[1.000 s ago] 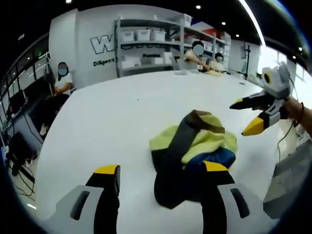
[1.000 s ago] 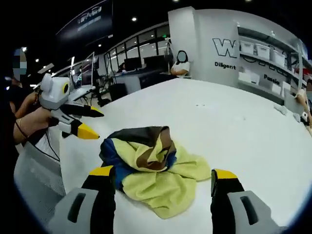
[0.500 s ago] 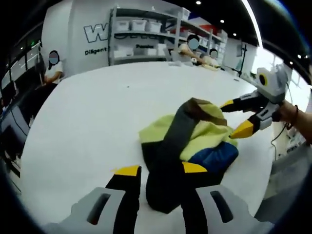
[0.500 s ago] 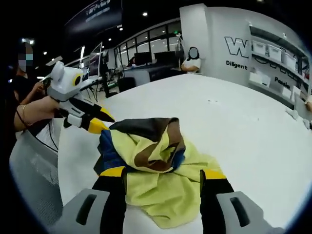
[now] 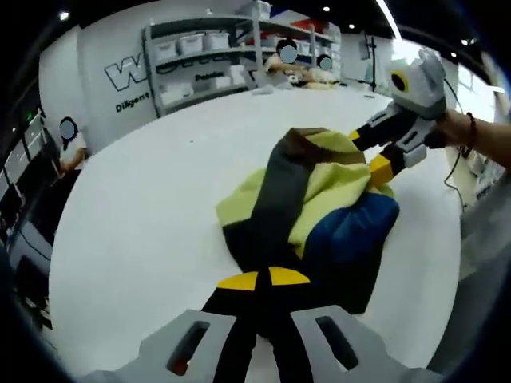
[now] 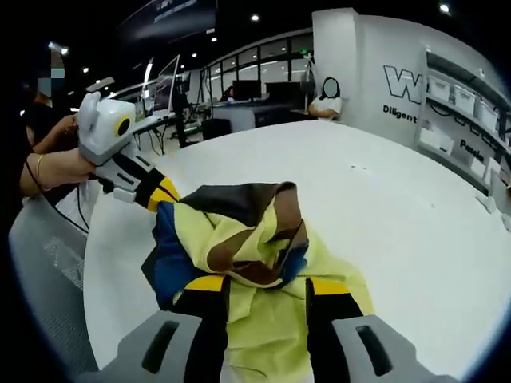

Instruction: Fold the garment on the visible template until the final outline fits inside the template.

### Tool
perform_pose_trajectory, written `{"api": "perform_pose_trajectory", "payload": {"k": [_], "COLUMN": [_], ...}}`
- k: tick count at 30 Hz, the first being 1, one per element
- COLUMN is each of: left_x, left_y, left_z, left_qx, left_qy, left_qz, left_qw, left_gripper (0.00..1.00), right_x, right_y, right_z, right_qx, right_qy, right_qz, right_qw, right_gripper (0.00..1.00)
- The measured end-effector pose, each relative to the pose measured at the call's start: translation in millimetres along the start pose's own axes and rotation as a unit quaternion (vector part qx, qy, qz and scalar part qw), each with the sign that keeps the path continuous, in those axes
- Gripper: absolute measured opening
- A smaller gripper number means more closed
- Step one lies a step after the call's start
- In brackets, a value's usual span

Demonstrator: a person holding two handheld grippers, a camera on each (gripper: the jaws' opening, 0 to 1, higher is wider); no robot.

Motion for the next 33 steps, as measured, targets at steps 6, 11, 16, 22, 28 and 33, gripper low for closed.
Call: {"api": "perform_pose_trajectory", "payload": {"k": [6, 11, 16, 22, 28, 33], "left_x": [6, 15, 24, 33, 46, 50], "left_y": [14.1, 24.9, 33.5, 39.2, 42.0, 40.7], "left_z": [2.2, 2.3, 4.2, 3.2, -4.4, -7.6], "left_qx": [0.045, 0.065, 0.073, 0.078, 0.074, 0.072], "left_qy": [-0.009, -0.021, -0.023, -0.032, -0.053, -0.060], "left_qz": [-0.028, -0.044, -0.058, -0.070, -0.078, -0.076], "left_qw": [0.9986, 0.9967, 0.9954, 0.9940, 0.9928, 0.9926], "left_gripper": [0.02, 0.02, 0.02, 0.02, 0.02, 0.02], "right_x": [-7, -9, -7, -1, 12, 25], "right_y": [-3, -3, -5, -3, -2, 4], "right_z": [-1.5, -3.3, -6.5, -8.7, -19.6, -40.8], "right_qx": [0.015, 0.041, 0.040, 0.049, 0.054, 0.073], "right_qy": [-0.004, -0.005, -0.019, -0.024, -0.038, -0.061], "right_qz": [-0.003, -0.001, 0.005, 0.005, 0.018, 0.021], "right_qw": [0.9999, 0.9992, 0.9990, 0.9985, 0.9977, 0.9952], "right_gripper": [0.21, 0.11, 0.03, 0.00, 0.00, 0.00]}}
Point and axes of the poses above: the point that each gripper's makers call its tool centre point, and the gripper's own axes: x roughly backward along the fingers, y roughly to its left, z roughly out of its underside, the point moved 8 cm from there along x, roughly backward along the fingers, and after that the axes turned 13 degrees about x, right-handed, at the moved point
